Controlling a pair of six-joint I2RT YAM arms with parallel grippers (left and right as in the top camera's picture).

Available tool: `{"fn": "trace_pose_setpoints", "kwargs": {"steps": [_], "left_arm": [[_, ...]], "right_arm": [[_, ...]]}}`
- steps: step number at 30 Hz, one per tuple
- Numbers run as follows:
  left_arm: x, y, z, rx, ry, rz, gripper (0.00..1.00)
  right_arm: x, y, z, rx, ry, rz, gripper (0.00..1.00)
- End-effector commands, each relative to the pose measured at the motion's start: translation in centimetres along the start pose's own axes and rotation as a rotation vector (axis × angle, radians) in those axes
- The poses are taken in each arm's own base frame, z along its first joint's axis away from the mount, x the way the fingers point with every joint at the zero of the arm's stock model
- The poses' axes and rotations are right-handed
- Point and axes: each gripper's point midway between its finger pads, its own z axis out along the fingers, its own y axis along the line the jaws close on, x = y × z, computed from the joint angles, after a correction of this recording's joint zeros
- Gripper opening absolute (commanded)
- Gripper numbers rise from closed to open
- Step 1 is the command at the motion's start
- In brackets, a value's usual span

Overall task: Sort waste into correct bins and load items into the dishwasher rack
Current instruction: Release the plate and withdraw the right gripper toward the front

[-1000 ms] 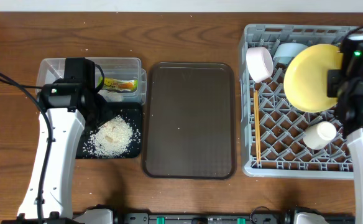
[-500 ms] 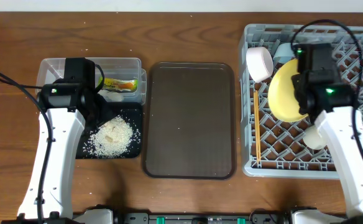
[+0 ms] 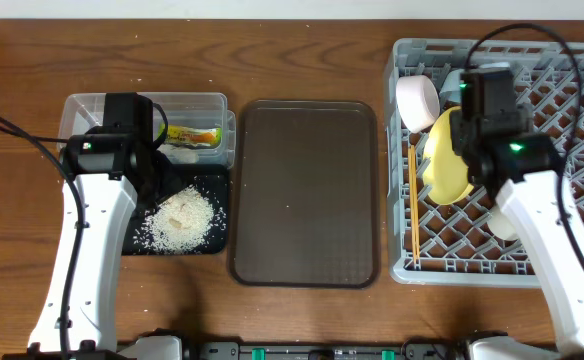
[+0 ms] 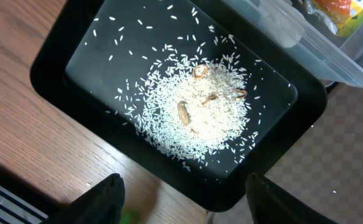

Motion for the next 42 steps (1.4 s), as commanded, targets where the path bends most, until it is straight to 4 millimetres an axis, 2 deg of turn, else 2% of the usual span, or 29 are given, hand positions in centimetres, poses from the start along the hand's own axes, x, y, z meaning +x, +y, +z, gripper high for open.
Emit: {"fn": "trace_pose_setpoints", "kwargs": {"steps": [1,5,7,8,11,13,15,20,25,28,33,35,36,42], "left_arm": [[-0.2,0.1,0.0,-0.006,-0.002,-0.009,0.71],[-0.5,-0.3,0.0,0.011,-0.016,0.046,0.77],[-0.6,-1.2,-0.1,0.047,-0.022,0.109,0.79],[-0.5,-2.0,-0.2,0.075,-0.023,0.146,0.79],[0.1,-4.2,-0.5,0.159,-0.021,0.266,0.82],[1.0,-5.3,-0.7,0.188,-0.013,0.36,0.83],[2.2,-5.5,-0.8,0.18,0.01,0.437,0.84],[4.5,-4.4,-0.8,0.135,0.093,0.475,0.84],[5.4,-3.5,-0.9,0.163,0.045,0.468,0.84],[5.6,-3.1,-1.6,0.218,-0.05,0.451,0.85],[6.1,-2.1,-3.8,0.354,-0.274,0.39,0.86],[6.2,-1.8,-4.4,0.4,-0.343,0.366,0.93],[6.3,-1.6,-4.7,0.42,-0.377,0.361,0.93],[6.7,-0.8,-6.9,0.488,-0.491,0.345,0.93]], "right_arm": [[-0.9,-1.3,-1.5,-0.084,-0.049,0.177,0.78],[-1.0,-1.7,-1.5,-0.29,-0.046,0.279,0.77],[-0.7,-1.8,-1.4,-0.393,-0.03,0.326,0.79],[-0.4,-1.9,-1.4,-0.442,-0.016,0.35,0.83],[1.2,-2.6,-1.4,-0.508,0.045,0.394,0.99],[2.9,-2.9,-1.4,-0.512,0.108,0.402,0.99],[4.5,-2.8,-1.5,-0.508,0.173,0.394,0.99],[7.7,-3.0,-1.9,-0.457,0.305,0.39,0.99],[8.9,-2.6,-2.3,-0.456,0.316,0.388,0.99],[9.2,-1.8,-2.9,-0.459,0.238,0.373,0.99],[9.9,-0.8,-4.6,-0.412,0.039,0.354,0.99],[10.1,-0.5,-5.4,-0.402,-0.038,0.347,0.99],[10.2,-0.3,-5.9,-0.409,-0.072,0.341,0.99],[11.9,0.1,-7.1,-0.427,-0.115,0.336,0.99]]}}
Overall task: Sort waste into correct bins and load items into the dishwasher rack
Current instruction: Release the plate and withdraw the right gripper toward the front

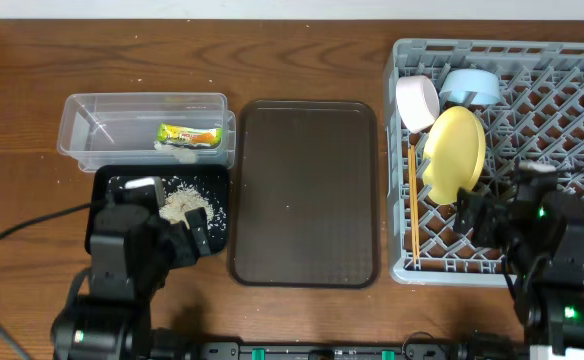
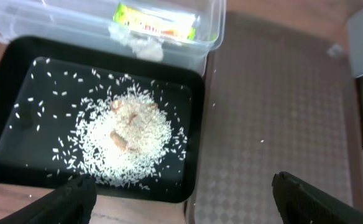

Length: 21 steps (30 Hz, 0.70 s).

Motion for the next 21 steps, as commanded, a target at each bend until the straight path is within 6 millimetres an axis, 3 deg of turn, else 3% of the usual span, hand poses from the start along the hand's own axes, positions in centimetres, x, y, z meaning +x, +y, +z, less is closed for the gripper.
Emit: {"fn": "trace_pose_setpoints", "kwargs": {"steps": [1,10,21], "left_arm": [[-0.1,-0.1,-0.7,0.016,-0.034,-0.011,0.93],[0.0,-0.1,-0.7,0.015,-0.033,-0.011,0.93],[0.0,-0.1,-0.7,0.015,-0.033,-0.012,0.94]], "right_arm": [[1.2,-0.1,-0.1,0.012,0.023,0.008,0.99],[4.1,-0.5,-0.3,0.029,0.144,0.016,0.99],[4.5,-0.6,-0.4,0.035,0.16,0.012,0.99]]}}
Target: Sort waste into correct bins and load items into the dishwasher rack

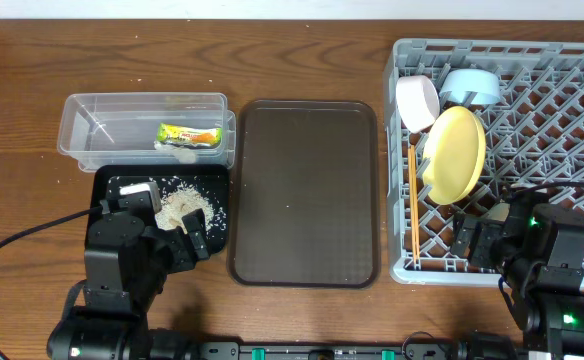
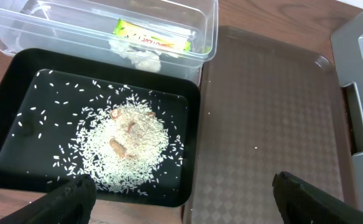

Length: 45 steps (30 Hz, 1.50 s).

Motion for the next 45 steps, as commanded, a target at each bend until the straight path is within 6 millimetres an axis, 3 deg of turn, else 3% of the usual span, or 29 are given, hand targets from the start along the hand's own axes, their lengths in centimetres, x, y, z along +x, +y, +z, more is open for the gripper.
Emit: {"fn": "trace_pose_setpoints", "kwargs": {"steps": [1,9,15,22,32,39,45], "left_arm": [[0.2,0.0,0.2,0.001,0.006,-0.011,0.94],[0.2,0.0,0.2,0.001,0.006,-0.011,0.94],[0.2,0.0,0.2,0.001,0.006,-0.011,0.94],[0.2,0.0,0.2,0.001,0.006,-0.011,0.94],[0.2,0.0,0.2,0.001,0.006,-0.012,0.94],[0.2,0.0,0.2,0.001,0.006,-0.012,0.94],[0.2,0.0,0.2,0.001,0.006,-0.011,0.94]], "right_arm": [[0.4,0.1,0.1,0.006,0.01,-0.002,0.99],[-3.2,0.9,-0.9,-0.028,-0.167,-0.021,0.99],[-5.7,1.6,-2.5,-0.072,-0.419,-0.041,0.99],[-5.8,2.9,-3.7,-0.127,-0.741,-0.175,0.99],[-5.8,1.9,-4.0,-0.115,-1.096,-0.149,0.99],[-5.1,1.5,-2.7,-0.066,-1.034,-0.19,0.99],[-0.7,1.8,2.6,-0.109,-0.755,-0.225,0.99]]}}
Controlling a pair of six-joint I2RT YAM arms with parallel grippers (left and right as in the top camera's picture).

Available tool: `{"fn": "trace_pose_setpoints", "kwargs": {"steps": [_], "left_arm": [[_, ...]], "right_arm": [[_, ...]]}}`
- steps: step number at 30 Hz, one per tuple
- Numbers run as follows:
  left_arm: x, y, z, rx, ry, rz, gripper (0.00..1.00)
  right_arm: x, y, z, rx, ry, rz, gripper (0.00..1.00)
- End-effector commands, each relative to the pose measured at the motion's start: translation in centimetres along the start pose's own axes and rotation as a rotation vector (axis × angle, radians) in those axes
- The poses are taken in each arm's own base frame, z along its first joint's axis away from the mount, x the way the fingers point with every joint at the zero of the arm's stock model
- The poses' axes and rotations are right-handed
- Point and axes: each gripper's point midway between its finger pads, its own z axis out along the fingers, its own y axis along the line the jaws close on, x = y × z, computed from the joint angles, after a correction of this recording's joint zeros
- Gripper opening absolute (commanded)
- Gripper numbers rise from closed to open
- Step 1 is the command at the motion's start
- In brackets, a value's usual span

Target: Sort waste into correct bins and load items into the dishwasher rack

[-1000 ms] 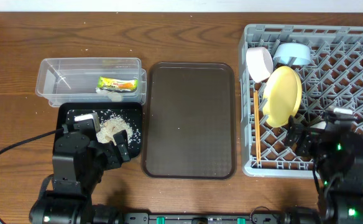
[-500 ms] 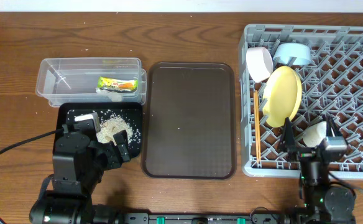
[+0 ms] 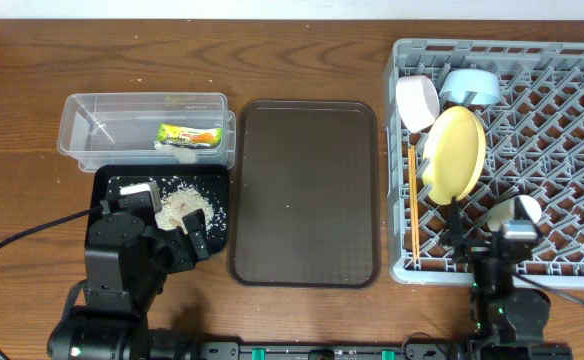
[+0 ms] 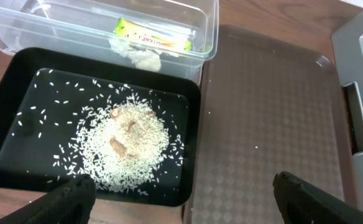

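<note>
A black bin [image 3: 122, 190] holds a heap of rice with a few food scraps [image 4: 128, 140]. Behind it a clear bin [image 3: 102, 125] holds a yellow-green wrapper [image 4: 151, 37] and a crumpled white scrap. The brown tray [image 3: 305, 190] lies bare. The grey dishwasher rack [image 3: 572, 110] holds a yellow plate [image 3: 452, 152], a pink cup [image 3: 418, 100], a blue bowl [image 3: 470, 87], chopsticks [image 3: 412, 200] and a white cup [image 3: 514, 212]. My left gripper [image 4: 184, 199] hangs open and empty over the black bin's near right corner. My right gripper [image 3: 484, 242] sits at the rack's near edge, its jaws unclear.
Black bin, clear bin, tray and rack stand side by side across the wooden table [image 3: 302, 50]. Both arm bases sit at the near edge. Black cables trail beside the left arm [image 3: 12, 250].
My right arm has dropped further back toward the table's near edge, and the white cup in the rack now shows. The left arm and all objects are unchanged.
At first my left gripper hung open low over the rice bin and my right arm reached over the rack by the yellow plate. Then both arms were drawn back to the near edge. They have stayed there, the right one lower now.
</note>
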Motion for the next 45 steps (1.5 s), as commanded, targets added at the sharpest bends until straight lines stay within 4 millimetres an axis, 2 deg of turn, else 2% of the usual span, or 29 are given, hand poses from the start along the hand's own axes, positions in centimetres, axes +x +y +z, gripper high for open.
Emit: {"fn": "trace_pose_setpoints", "kwargs": {"steps": [1,39,42,45], "left_arm": [[0.1,0.0,0.1,0.002,0.004,-0.011,0.94],[0.2,0.0,0.1,0.0,0.005,-0.008,0.94],[0.9,1.1,0.0,-0.055,0.03,0.017,0.94],[1.6,1.2,0.0,-0.061,0.061,0.017,0.94]], "right_arm": [[1.0,1.1,-0.1,-0.059,0.038,-0.017,0.99],[1.0,1.1,-0.1,-0.057,0.038,-0.018,0.99],[1.0,1.1,-0.1,-0.057,0.038,-0.018,0.99],[1.0,1.1,-0.1,-0.057,0.038,-0.018,0.99]]}}
